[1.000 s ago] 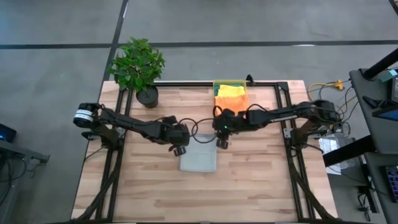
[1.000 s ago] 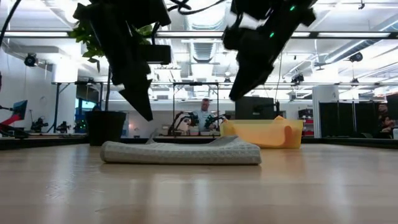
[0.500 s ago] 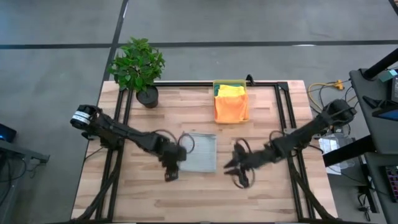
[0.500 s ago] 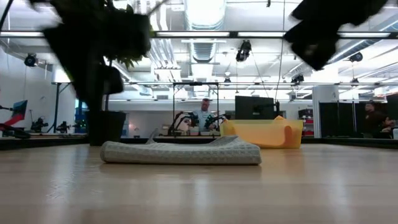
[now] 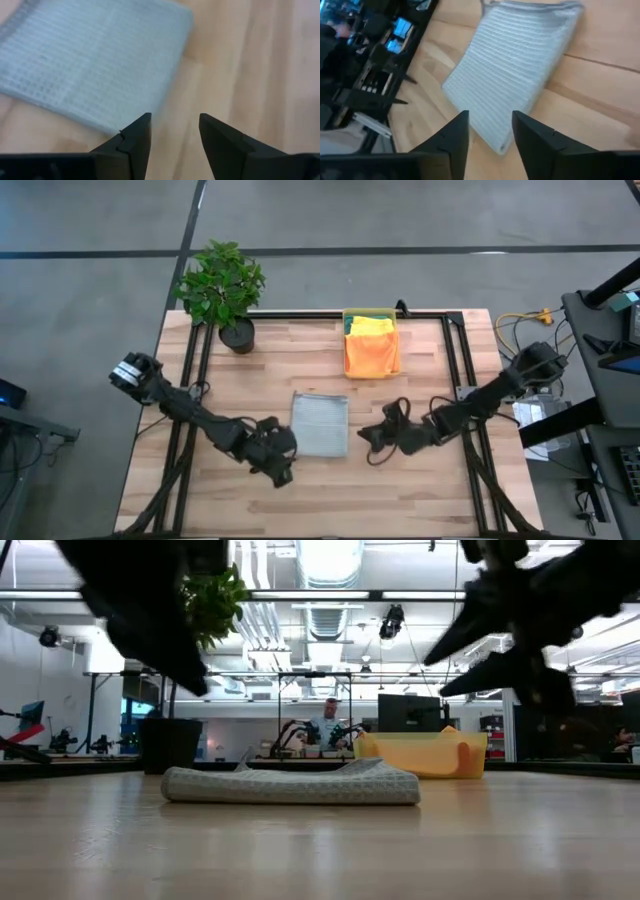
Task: Fold microfiber towels
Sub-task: Fold the gray microfiber towel
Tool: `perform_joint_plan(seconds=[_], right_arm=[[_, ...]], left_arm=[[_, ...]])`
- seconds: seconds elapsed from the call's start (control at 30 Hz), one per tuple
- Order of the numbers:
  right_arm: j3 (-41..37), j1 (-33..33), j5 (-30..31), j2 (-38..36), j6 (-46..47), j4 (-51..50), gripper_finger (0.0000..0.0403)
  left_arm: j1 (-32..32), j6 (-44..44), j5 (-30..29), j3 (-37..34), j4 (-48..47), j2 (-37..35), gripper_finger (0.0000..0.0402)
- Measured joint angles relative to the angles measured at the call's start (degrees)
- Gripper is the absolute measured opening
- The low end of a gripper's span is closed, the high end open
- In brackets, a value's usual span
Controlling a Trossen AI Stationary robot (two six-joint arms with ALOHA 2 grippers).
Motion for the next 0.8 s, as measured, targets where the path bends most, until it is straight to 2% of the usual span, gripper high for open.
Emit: perform_joint_plan(seconds=[0.07,0.13,0.23,0.33,0.5,0.8], right_arm=[[0.03,-1.62,-3.03,0.0,-6.81,2.06,0.0159],[1.07,-1.69,-4.88,0.0,-20.04,3.95,0.0176],[4.39,-0.1,-5.33,0.59,-42.8,4.09,0.0197],[8.18,0.19,-6.86,3.04,-56.81,0.61,0.0211],[15.05,-0.91,-12.24,10.27,-66.54,-5.28,0.0221],[26.48,-1.39,-12.44,24.84,-78.38,-15.22,0.0221]], left_arm=[[1.83,0.73,-0.33,0.0,0.93,0.04,0.0152],[3.1,4.43,-0.7,0.0,1.98,0.04,0.0152],[3.28,17.49,-0.71,0.0,4.02,0.04,0.0152],[3.06,28.81,-0.33,-0.11,3.98,0.11,0.0152],[3.16,31.51,0.5,-1.1,3.98,0.72,0.0152],[2.95,31.59,4.4,-3.79,8.52,5.65,0.0152]])
